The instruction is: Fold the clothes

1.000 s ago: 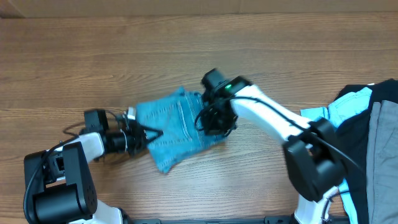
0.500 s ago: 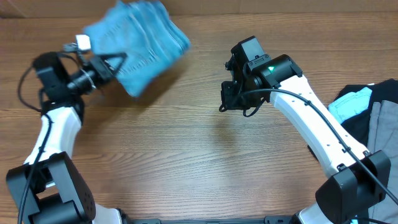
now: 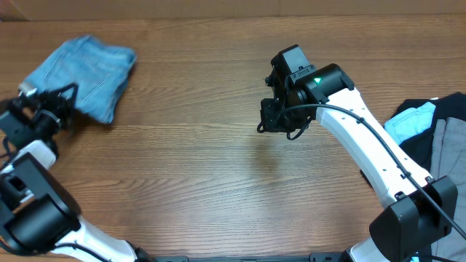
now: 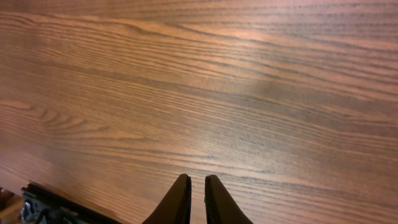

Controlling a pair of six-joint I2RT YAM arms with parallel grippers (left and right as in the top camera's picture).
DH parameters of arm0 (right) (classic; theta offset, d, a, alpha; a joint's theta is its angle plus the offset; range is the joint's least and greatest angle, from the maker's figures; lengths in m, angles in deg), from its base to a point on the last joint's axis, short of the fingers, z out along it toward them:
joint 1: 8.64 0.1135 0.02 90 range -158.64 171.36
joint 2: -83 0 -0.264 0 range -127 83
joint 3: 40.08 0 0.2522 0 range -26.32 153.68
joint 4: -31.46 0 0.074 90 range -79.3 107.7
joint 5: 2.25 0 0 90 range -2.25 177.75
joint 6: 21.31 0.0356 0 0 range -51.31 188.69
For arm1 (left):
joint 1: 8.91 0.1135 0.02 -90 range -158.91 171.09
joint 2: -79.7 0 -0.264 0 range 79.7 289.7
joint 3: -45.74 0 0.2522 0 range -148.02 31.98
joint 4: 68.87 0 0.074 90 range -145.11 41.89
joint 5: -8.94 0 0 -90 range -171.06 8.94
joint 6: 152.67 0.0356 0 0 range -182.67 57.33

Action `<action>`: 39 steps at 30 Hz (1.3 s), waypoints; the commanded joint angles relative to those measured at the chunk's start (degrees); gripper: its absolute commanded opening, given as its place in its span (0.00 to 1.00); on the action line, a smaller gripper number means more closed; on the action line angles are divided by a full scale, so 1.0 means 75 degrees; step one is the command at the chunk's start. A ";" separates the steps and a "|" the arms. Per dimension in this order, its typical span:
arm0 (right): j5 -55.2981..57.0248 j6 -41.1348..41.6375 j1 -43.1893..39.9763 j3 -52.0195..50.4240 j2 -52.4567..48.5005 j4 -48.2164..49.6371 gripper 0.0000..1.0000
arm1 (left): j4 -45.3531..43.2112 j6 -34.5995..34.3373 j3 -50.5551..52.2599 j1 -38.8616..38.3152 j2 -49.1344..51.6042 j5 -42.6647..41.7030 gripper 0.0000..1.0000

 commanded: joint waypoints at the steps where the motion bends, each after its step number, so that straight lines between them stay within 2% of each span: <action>1: 0.0058 -0.0076 0.0020 0.0111 0.0064 -0.0085 0.12 | -0.0221 -0.0184 -0.0204 0.0414 0.0469 0.0003 0.04; 10: 0.0058 -0.0015 0.0020 0.0111 0.0064 -0.0108 0.12 | -0.0321 -0.0434 -0.0204 0.0973 0.0994 0.0545 0.08; 15: 0.0058 0.0009 0.0020 0.0111 0.0064 -0.0207 0.12 | -0.1460 -0.0481 -0.0204 0.0970 0.0994 0.0475 0.17; 16: 0.0058 0.0006 0.0020 0.0111 0.0064 -0.0239 0.11 | -0.1629 -0.0580 -0.0204 0.0970 0.0994 0.0338 0.26; 18: 0.0055 0.0009 0.0020 0.0111 0.0064 -0.0294 0.11 | -0.1652 -0.0691 -0.0204 0.0994 0.0994 0.0029 0.50; 20: 0.0058 0.0009 0.0020 0.0111 0.0064 -0.0350 0.11 | -0.1609 -0.0638 -0.0204 0.1040 0.0994 -0.0399 0.95; 21: 0.0058 0.0009 0.0020 0.0111 0.0064 -0.0370 0.11 | -0.1504 -0.0577 -0.0204 0.1070 0.0994 -0.0609 1.00; 25: 0.0055 0.0009 0.0020 0.0111 0.0064 -0.0405 0.11 | -0.0764 -0.0236 -0.0204 0.1209 0.0991 -0.1416 1.00; 29: 0.0052 0.0009 0.0020 0.0111 0.0064 -0.0405 0.11 | 0.0796 0.1157 -0.0204 0.1416 0.0941 -0.2101 1.00; 32: 0.0050 0.0009 0.0020 0.0111 0.0067 -0.0420 0.11 | 0.2069 0.2226 -0.0204 0.1574 0.0699 -0.2049 1.00; 34: 0.0055 0.0006 0.0020 0.0111 0.0067 -0.0458 0.11 | 0.3453 0.2970 -0.0204 0.1705 0.0344 -0.1440 1.00; 37: 0.0055 0.0006 0.0020 0.0111 0.0067 -0.0495 0.11 | 0.5659 0.4220 -0.0204 0.1856 -0.0519 0.0291 1.00; 39: 0.0055 0.0003 0.0023 0.0111 0.0067 -0.0504 0.11 | 0.6505 0.4707 -0.0204 0.1894 -0.1195 0.0944 1.00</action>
